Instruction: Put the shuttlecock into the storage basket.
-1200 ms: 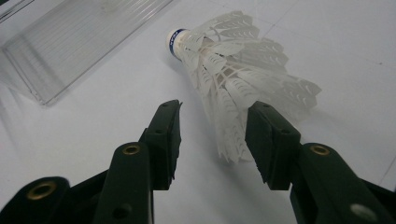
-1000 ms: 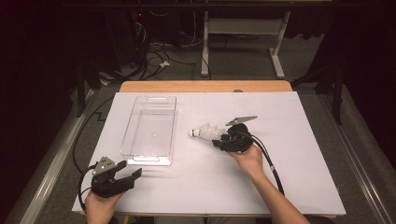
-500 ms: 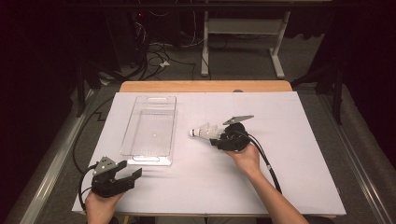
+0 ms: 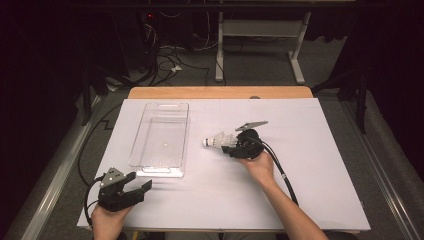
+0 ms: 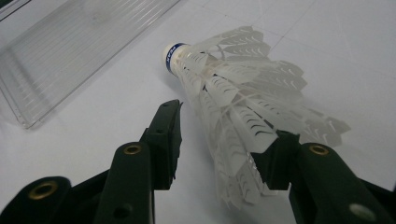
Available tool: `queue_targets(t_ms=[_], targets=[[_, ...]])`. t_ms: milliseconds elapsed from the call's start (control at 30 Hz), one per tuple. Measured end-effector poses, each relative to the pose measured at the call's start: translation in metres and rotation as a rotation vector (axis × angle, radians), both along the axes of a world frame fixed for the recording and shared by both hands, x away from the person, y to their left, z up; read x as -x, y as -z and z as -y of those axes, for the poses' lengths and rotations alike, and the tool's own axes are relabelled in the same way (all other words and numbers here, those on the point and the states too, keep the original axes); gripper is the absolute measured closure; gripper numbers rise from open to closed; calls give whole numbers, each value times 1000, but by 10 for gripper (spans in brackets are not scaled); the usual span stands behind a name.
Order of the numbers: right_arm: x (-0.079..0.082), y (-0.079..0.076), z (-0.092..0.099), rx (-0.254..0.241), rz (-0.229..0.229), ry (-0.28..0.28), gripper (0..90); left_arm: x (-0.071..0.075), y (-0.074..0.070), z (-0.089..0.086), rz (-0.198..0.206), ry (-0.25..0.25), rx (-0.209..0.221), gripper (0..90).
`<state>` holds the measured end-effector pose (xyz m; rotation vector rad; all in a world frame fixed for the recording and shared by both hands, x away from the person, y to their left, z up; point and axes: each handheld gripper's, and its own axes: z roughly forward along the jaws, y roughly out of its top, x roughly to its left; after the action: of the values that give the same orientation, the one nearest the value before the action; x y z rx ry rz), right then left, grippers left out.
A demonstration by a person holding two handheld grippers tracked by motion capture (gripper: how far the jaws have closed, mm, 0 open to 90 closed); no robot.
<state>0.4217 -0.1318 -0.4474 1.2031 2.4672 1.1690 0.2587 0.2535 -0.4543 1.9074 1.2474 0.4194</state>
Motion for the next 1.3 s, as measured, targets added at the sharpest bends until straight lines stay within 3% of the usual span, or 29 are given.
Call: queue_targets(t_ms=[467, 933, 1300], targets=[[-6, 6, -10, 31, -11, -2, 614, 1, 0, -1, 1, 2, 2, 315], [-4, 4, -10, 37, -15, -20, 849, 1, 0, -1, 1, 5, 2, 315], [-3, 0, -7, 36, -11, -17, 887, 1, 0, -1, 2, 2, 3, 315]])
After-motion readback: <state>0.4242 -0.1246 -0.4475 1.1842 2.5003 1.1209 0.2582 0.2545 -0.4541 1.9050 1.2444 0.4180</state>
